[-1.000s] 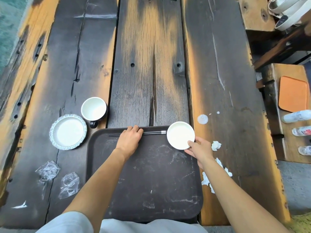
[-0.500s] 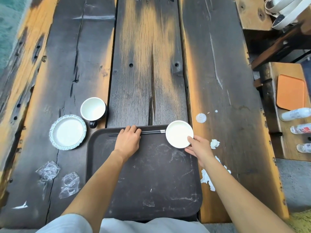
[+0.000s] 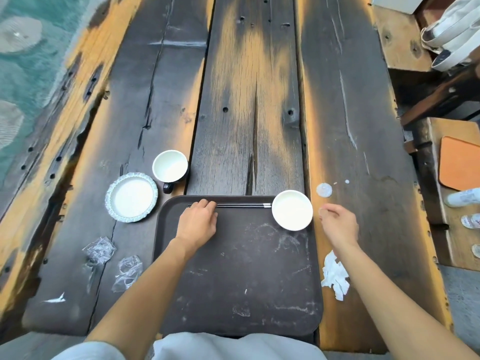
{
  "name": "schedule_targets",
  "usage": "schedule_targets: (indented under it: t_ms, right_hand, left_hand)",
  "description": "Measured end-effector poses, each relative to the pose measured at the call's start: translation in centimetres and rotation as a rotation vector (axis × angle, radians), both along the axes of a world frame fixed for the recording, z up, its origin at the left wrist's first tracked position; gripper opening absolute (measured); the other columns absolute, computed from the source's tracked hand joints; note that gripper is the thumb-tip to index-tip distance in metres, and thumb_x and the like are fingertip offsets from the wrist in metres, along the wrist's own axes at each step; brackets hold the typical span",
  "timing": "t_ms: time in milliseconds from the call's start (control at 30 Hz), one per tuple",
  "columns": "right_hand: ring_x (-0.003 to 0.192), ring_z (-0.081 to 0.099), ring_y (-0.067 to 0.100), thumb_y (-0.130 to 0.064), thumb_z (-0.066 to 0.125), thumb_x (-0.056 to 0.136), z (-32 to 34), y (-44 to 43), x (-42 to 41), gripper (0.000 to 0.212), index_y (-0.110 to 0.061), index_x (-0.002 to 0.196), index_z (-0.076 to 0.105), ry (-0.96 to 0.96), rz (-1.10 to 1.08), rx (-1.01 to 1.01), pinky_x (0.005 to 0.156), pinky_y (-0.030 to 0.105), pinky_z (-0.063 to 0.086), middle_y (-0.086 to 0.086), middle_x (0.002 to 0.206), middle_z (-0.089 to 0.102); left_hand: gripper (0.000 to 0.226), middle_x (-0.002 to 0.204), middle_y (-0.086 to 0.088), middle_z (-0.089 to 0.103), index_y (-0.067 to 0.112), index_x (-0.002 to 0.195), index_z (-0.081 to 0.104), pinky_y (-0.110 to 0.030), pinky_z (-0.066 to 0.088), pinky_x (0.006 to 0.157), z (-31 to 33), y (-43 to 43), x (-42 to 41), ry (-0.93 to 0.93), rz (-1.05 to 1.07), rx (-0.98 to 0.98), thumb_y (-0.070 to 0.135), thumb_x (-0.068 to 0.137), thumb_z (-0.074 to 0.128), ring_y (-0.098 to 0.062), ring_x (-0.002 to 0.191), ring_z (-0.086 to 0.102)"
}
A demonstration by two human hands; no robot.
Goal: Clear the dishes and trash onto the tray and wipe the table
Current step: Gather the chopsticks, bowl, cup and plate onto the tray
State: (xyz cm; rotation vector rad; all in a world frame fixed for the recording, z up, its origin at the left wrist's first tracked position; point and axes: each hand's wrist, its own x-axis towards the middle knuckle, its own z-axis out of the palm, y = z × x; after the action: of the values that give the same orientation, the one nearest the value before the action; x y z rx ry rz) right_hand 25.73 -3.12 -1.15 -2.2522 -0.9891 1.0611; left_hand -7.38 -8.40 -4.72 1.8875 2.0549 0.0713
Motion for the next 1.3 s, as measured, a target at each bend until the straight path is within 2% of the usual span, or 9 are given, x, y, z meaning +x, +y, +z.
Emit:
schedule_targets:
  t_ms: [167, 333, 467, 667, 900, 1000, 1067, 1200, 1300]
  right_hand:
    - [0.101, 0.063, 0.020, -0.025, 0.061, 0.086, 1.6, 0.1, -2.1, 0.021, -0.026, 0.104, 0.073, 0.016, 0.129, 0.080, 0.093, 0.039, 0.049, -0.009, 0.091, 0.070]
    - [0.090, 0.070, 0.022, -0.020, 0.062, 0.086, 1.8, 0.5, -7.4, 0.016, -0.027, 0.098, 0.071, 0.160, 0.260, 0.084, 0.090, 0.043, 0.055, 0.000, 0.094, 0.074]
    - [0.075, 0.069, 0.018, -0.010, 0.063, 0.091, 1.1, 0.4, -14.2, 0.011, -0.011, 0.099, 0.070, 0.347, 0.380, -0.018, 0.078, 0.035, 0.059, 0.012, 0.092, 0.074]
    - [0.080, 0.067, 0.020, -0.014, 0.060, 0.093, -0.1, -0.5, -23.8, 0.009, -0.015, 0.093, 0.069, 0.483, 0.493, -0.193, 0.080, 0.035, 0.057, 0.011, 0.092, 0.071]
    - [0.082, 0.068, 0.022, -0.019, 0.063, 0.094, -1.6, -0.2, -33.0, 0.010, -0.015, 0.102, 0.066, 0.569, 0.368, -0.266, 0.077, 0.032, 0.059, 0.010, 0.094, 0.069]
    - [0.082, 0.066, 0.021, -0.019, 0.061, 0.095, -1.9, 0.1, -35.3, 0.014, -0.020, 0.109, 0.061, 0.609, 0.341, -0.315, 0.075, 0.031, 0.059, 0.008, 0.094, 0.067]
    - [0.083, 0.067, 0.022, -0.021, 0.061, 0.096, -2.1, 0.4, -36.6, 0.021, -0.019, 0.117, 0.057, 0.652, 0.337, -0.349, 0.075, 0.030, 0.059, 0.010, 0.100, 0.066]
    - [0.095, 0.069, 0.026, -0.023, 0.060, 0.097, -2.7, 0.8, -38.1, 0.032, -0.012, 0.127, 0.054, 0.709, 0.279, -0.410, 0.073, 0.028, 0.059, 0.015, 0.115, 0.064]
    - [0.100, 0.067, 0.027, -0.021, 0.061, 0.097, -3.2, 1.1, -38.7, 0.020, -0.006, 0.111, 0.061, 0.756, 0.169, -0.386, 0.073, 0.026, 0.058, 0.021, 0.115, 0.062]
  left_hand:
    - [0.022, 0.099, 0.001, 0.066, 0.017, 0.110, 0.063, -0.039, 0.053, 0.072, 0.9, -2.4, -3.2, -0.119, 0.157, 0.044, 0.029, 0.095, 0.052, -0.026, 0.092, 0.064]
    - [0.021, 0.088, 0.003, 0.070, 0.018, 0.108, 0.068, -0.033, 0.051, 0.073, 1.4, -4.8, -8.1, -0.235, 0.421, 0.077, 0.027, 0.092, 0.060, -0.022, 0.081, 0.066]
    - [0.014, 0.079, 0.009, 0.066, 0.022, 0.100, 0.068, -0.028, 0.043, 0.066, 2.0, -6.4, -12.6, -0.278, 0.582, 0.070, 0.026, 0.089, 0.061, -0.016, 0.071, 0.063]
    - [0.020, 0.089, 0.001, 0.070, 0.014, 0.109, 0.069, -0.027, 0.043, 0.073, 2.0, -7.1, -18.9, -0.344, 0.702, 0.008, 0.024, 0.092, 0.062, -0.020, 0.081, 0.065]
    - [0.041, 0.122, -0.012, 0.067, 0.005, 0.129, 0.060, -0.035, 0.045, 0.090, -0.3, -4.9, -26.1, -0.399, 0.748, -0.096, 0.023, 0.093, 0.065, -0.032, 0.107, 0.065]
    - [0.040, 0.117, -0.013, 0.068, 0.004, 0.129, 0.057, -0.033, 0.045, 0.088, -1.7, -4.2, -27.4, -0.493, 0.824, -0.141, 0.020, 0.093, 0.064, -0.032, 0.110, 0.063]
    - [0.039, 0.111, -0.015, 0.068, 0.002, 0.130, 0.056, -0.041, 0.051, 0.094, -2.6, -3.8, -27.9, -0.639, 0.918, -0.169, 0.015, 0.093, 0.062, -0.034, 0.106, 0.064]
    - [0.025, 0.100, -0.014, 0.063, 0.001, 0.121, 0.057, -0.038, 0.056, 0.076, -3.4, -3.2, -27.8, -0.914, 1.064, -0.193, 0.004, 0.096, 0.057, -0.027, 0.088, 0.063]
    - [0.007, 0.092, -0.012, 0.065, 0.009, 0.098, 0.061, -0.031, 0.057, 0.068, -3.7, -3.0, -27.7, -1.013, 1.116, -0.167, 0.003, 0.096, 0.059, -0.023, 0.085, 0.064]
